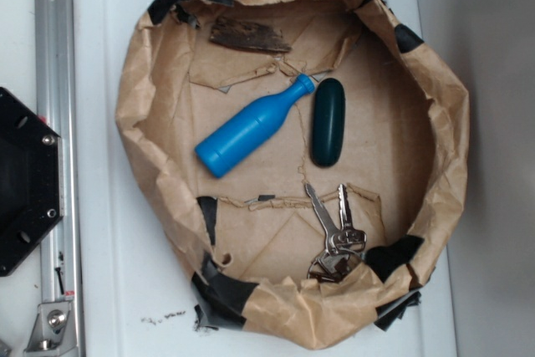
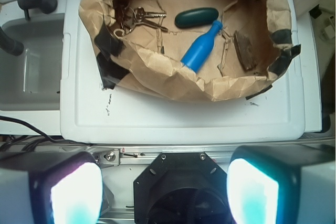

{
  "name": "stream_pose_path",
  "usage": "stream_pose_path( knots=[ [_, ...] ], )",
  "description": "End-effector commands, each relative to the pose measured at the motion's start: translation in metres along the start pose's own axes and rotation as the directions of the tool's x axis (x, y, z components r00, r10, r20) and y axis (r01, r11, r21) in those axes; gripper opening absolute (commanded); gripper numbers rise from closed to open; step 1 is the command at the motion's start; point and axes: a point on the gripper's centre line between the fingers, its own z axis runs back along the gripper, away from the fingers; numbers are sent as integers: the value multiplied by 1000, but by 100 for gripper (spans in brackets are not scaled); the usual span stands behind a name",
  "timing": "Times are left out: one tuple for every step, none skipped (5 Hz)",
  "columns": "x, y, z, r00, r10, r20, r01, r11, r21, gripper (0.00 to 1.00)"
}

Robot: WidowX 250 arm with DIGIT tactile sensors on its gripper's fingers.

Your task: Grab the blue bottle.

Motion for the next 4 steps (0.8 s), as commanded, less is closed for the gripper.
stream_pose_path(
  knots=[
    [90, 20, -66, 941, 338, 8, -334, 933, -130, 100],
    [113, 39, -95, 867, 480, 135, -439, 863, -250, 100],
    [114, 76, -129, 862, 449, 235, -418, 892, -173, 100],
    [115, 93, -178, 930, 326, 170, -309, 944, -118, 100]
  ],
)
